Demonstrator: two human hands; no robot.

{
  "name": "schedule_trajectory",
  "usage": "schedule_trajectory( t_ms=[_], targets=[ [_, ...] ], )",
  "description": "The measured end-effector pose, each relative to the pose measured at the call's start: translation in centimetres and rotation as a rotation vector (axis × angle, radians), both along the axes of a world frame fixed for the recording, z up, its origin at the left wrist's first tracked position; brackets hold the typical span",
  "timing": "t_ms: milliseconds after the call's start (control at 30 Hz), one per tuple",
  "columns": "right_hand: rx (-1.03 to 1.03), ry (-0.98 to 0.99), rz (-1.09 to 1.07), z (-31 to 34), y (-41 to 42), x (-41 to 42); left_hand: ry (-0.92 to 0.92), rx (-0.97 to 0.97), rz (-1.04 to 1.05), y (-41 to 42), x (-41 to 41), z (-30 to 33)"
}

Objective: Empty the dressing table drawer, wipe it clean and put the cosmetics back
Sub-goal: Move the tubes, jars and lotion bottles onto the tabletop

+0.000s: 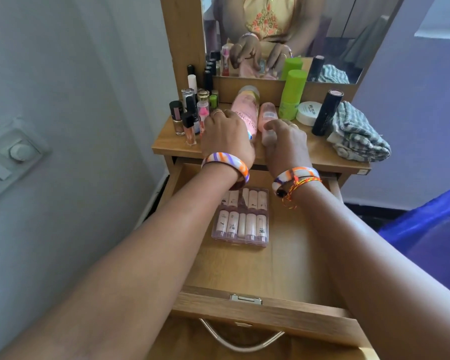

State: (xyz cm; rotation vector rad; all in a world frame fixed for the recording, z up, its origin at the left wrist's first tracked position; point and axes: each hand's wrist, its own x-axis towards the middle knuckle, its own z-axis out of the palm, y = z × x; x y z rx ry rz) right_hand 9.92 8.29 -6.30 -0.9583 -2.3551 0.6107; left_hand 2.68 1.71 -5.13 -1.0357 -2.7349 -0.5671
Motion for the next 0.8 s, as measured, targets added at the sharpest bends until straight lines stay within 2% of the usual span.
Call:
schedule_trajectory(
  t_ms=[133,333,433,500,567,600,633,700,800],
  targets=[
    [0.008,0.025,-0.017,-0.3,0.4,0.0,0.041,-0.069,0.024,0.1,0.3,-0.4],
    [0.126,0.251,-0.021,-1.8,0.0,1.9,0.03,-0.074,-0.004,0.0,0.7,-0.6],
    [0.169,0.328,0.015,-2.0,-0.3,3.0,0.041,-0.001,-0.05,-0.5,1.2,-0.3],
    [0.165,0.333,0.041,-2.1,-0.8,3.9,0.136,0.14,-0.131,-1.5,1.9,-0.4],
    [0.112,0.268,0.06,-2.1,-1.5,5.0,0.277,0.305,-0.275,-3.0,3.1,-0.9],
    [0.053,0.196,0.056,-2.2,-1.7,5.5,0.302,0.328,-0.362,-3.8,3.7,-1.3],
    [-0.026,0.097,0.056,-2.5,-1.8,5.9,0.255,0.28,-0.447,-4.5,4.3,-1.8],
    [-0.216,-0.129,0.066,-3.7,-1.5,6.1,0.01,0.058,-0.473,-5.5,4.9,-2.8],
    [-0.475,-0.325,-0.015,-5.4,-1.2,6.0,-0.18,-0.22,-0.244,-6.1,4.1,-4.1]
  ],
)
